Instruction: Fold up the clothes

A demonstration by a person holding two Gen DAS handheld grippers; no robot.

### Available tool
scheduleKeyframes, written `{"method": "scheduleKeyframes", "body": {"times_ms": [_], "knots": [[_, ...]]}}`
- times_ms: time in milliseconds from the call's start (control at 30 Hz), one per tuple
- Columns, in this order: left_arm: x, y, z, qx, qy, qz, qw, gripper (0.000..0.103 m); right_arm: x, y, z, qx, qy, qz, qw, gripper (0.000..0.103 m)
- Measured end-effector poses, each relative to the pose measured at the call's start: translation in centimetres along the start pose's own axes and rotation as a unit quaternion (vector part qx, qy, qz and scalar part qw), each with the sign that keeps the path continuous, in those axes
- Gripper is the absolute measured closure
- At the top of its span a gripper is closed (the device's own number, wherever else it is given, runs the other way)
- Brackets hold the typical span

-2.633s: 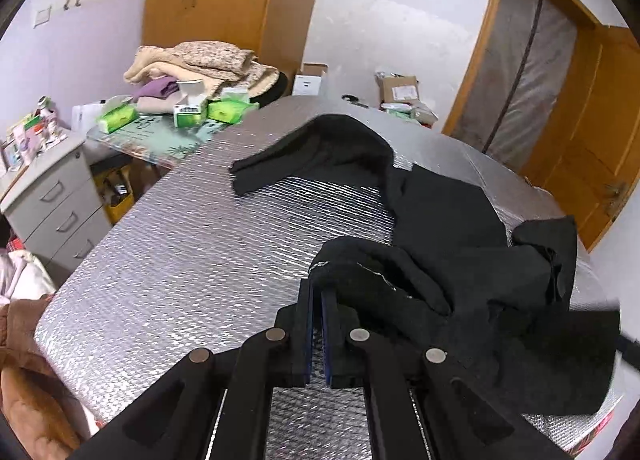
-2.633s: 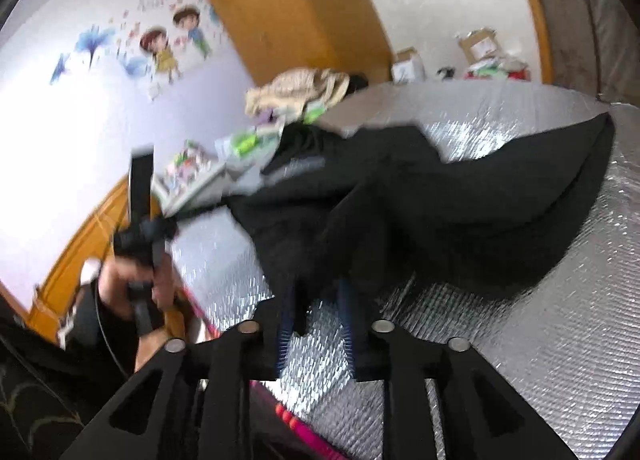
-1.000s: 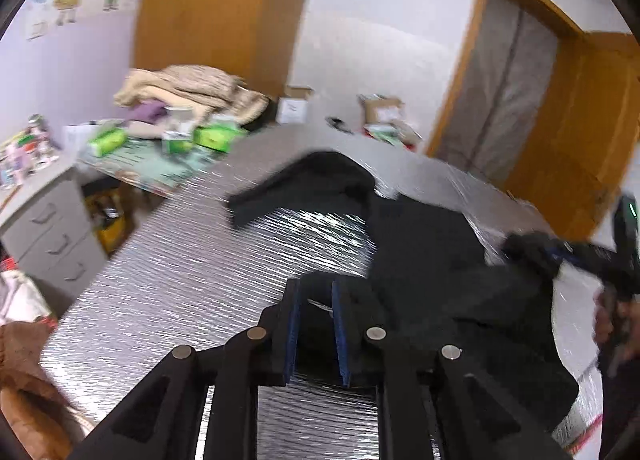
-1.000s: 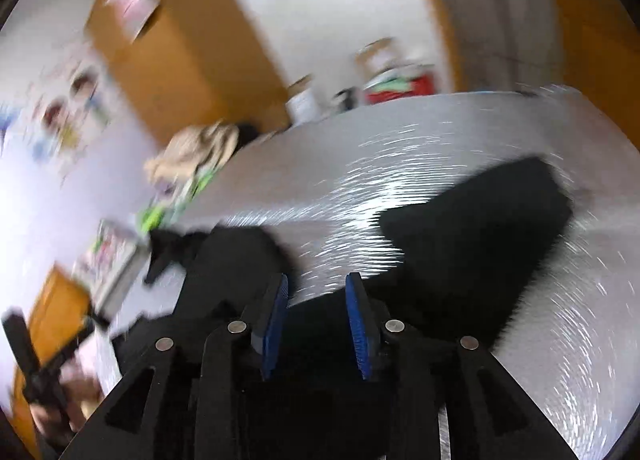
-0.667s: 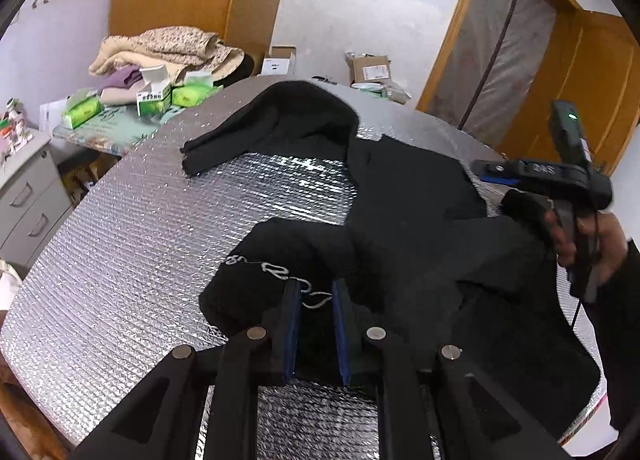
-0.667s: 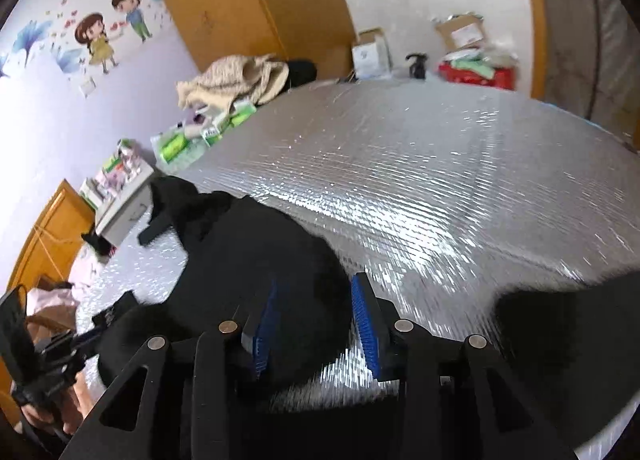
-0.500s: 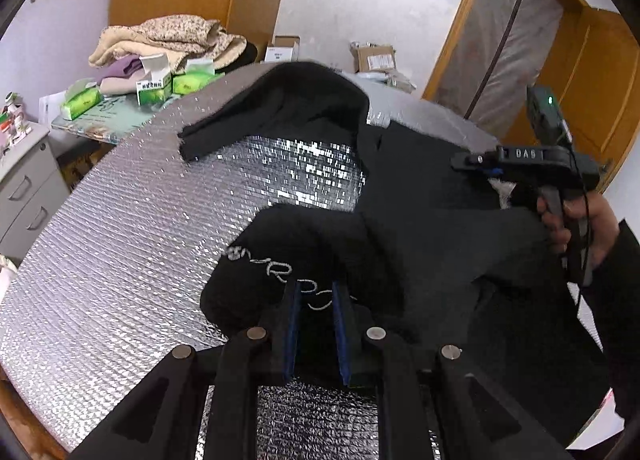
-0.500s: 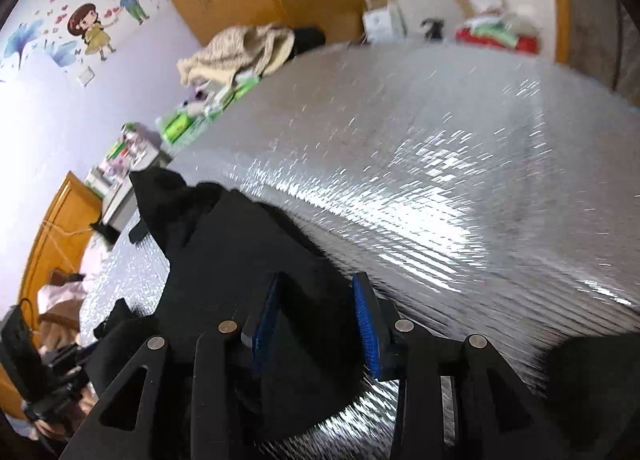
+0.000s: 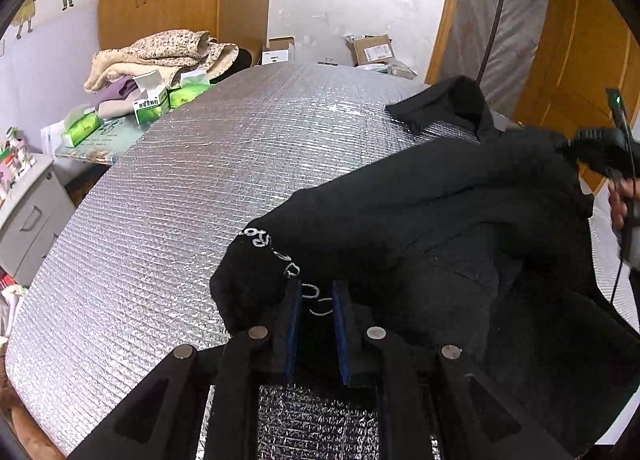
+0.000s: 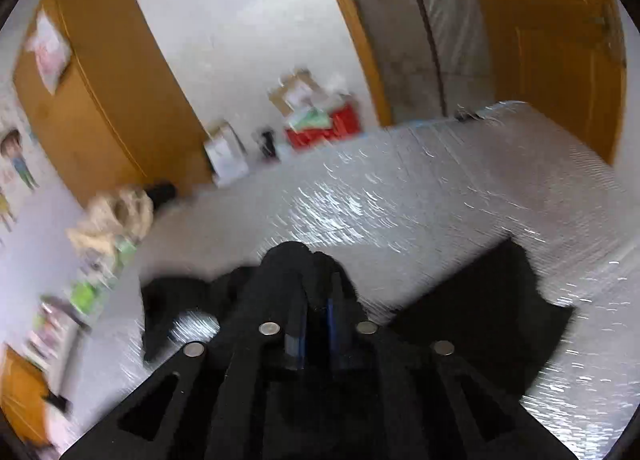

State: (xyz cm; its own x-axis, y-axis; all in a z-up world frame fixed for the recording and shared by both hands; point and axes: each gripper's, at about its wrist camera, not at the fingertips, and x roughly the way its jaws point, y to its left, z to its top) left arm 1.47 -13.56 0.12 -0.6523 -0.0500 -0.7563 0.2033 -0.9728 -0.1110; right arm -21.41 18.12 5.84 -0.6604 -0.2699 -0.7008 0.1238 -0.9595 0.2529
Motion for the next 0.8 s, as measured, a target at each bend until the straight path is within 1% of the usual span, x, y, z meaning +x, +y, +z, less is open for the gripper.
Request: {"method": "scheduleKeyframes", "body": {"times_ms": [33,100,133,167,200,300,367,500,600,700,800], "knots": [[0.0,0.0,0.1,0.001,0.001,0.000,1.0000,0.087,0.3,-0.3,-0.6,-0.014,0.021,-0.006,1.000,0.090],[-0.2,0.2,0.2,-0.008,0.005,-0.005,0.9999,0.087,-0.2,-1.3,-1.6,-0.012,0.027,-0.005,1.000,0.090],[-0.3,0.3,0.3,-0.013,0.007,-0.007,0.9999,0.087,-0.9,-1.8,-1.9,-0.009,0.019,0.001,1.000,0.087],[-0.7,0.4,0.4,-0.018,0.003,-0.009,0.9998,0.087,-1.7,-2.2,-2.2,-0.006,0.008,0.003,1.000,0.082],[-1.2,0.4,0.4,-0.020,-0.005,-0.009,0.9997,0.087,-2.5,-2.3,-2.5,-0.004,-0.002,0.005,1.000,0.080],[-2.6,0.2,0.5,-0.026,-0.029,-0.016,0.9991,0.087,-4.0,-2.0,-3.4,-0.005,-0.011,0.017,1.000,0.079],[-3.0,0.0,0.4,-0.025,-0.033,-0.017,0.9990,0.087,-4.9,-1.7,-4.0,-0.014,-0.009,0.029,0.999,0.079],[-2.3,0.0,0.4,-0.029,-0.015,-0.008,0.9994,0.087,-6.8,-0.9,-6.7,-0.032,0.007,0.062,0.998,0.079],[-2.1,-0.2,0.2,-0.028,-0.006,0.000,0.9996,0.087,-8.3,-0.1,-8.5,-0.048,0.009,0.081,0.996,0.079],[-2.4,-0.7,-0.2,-0.025,-0.004,0.005,0.9997,0.087,-9.7,0.8,-9.7,-0.063,0.006,0.104,0.992,0.079],[-2.9,-1.0,-0.5,-0.025,-0.004,0.008,0.9996,0.087,-11.5,1.8,-10.4,-0.081,-0.006,0.127,0.989,0.079]]}}
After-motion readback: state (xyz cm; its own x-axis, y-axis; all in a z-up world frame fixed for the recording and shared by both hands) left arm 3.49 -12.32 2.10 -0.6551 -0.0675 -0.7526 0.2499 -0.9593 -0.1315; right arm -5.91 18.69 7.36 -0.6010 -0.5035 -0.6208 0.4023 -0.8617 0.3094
